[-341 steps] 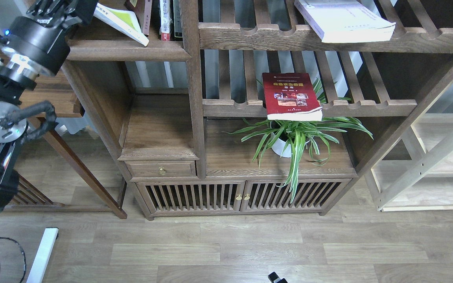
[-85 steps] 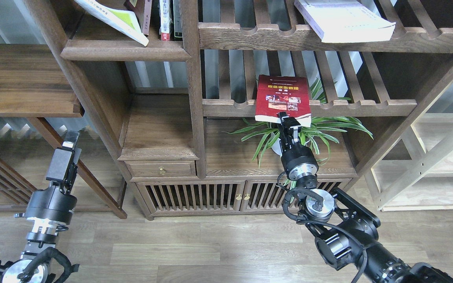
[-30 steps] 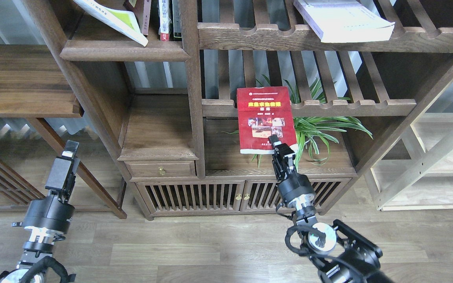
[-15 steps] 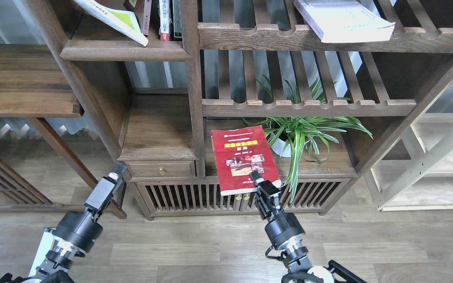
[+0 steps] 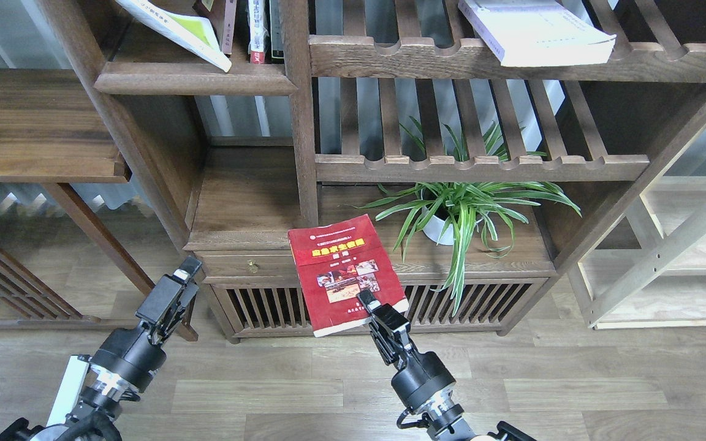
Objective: Organize books on shelf
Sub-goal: 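Lower the red book toward the left gripper and grasp it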
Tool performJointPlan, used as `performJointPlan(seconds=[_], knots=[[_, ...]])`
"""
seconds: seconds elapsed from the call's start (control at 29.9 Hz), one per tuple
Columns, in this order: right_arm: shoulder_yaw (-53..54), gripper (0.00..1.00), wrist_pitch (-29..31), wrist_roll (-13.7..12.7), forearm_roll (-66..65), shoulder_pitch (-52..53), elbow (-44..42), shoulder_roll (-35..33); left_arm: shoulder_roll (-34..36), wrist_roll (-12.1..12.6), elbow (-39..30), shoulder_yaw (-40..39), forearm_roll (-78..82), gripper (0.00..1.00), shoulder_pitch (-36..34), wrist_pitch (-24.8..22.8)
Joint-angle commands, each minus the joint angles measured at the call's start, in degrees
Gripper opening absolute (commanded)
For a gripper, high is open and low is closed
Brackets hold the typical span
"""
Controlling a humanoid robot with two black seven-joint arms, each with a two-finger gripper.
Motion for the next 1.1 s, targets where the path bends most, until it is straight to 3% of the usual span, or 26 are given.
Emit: performJointPlan(seconds=[0.0,0.13,0.33,1.07], knots=[[0.0,0.04,0.0,0.0,-0.2,0.3,-0.1,0.0,-0.6,0.3,0.7,1.0,0.7,0.99,-0.7,0.0],[0.0,0.04,0.0,0.0,-0.2,0.4,-0.1,0.0,-5.7,1.8,-2.1,0.2,1.5,0.99,-1.3,0.0],[-0.1,0.04,0.0,0.0,-0.3,0.1,0.1,0.0,-6.3,3.5,-3.3,1.0,1.0,0.99,0.9,0.0],[-6.7,0.04,0.0,-0.4,0.0,3.3,1.7,0.0,-4.4,4.0,0.4,5.7,-5.6,0.98,0.2,0.0]])
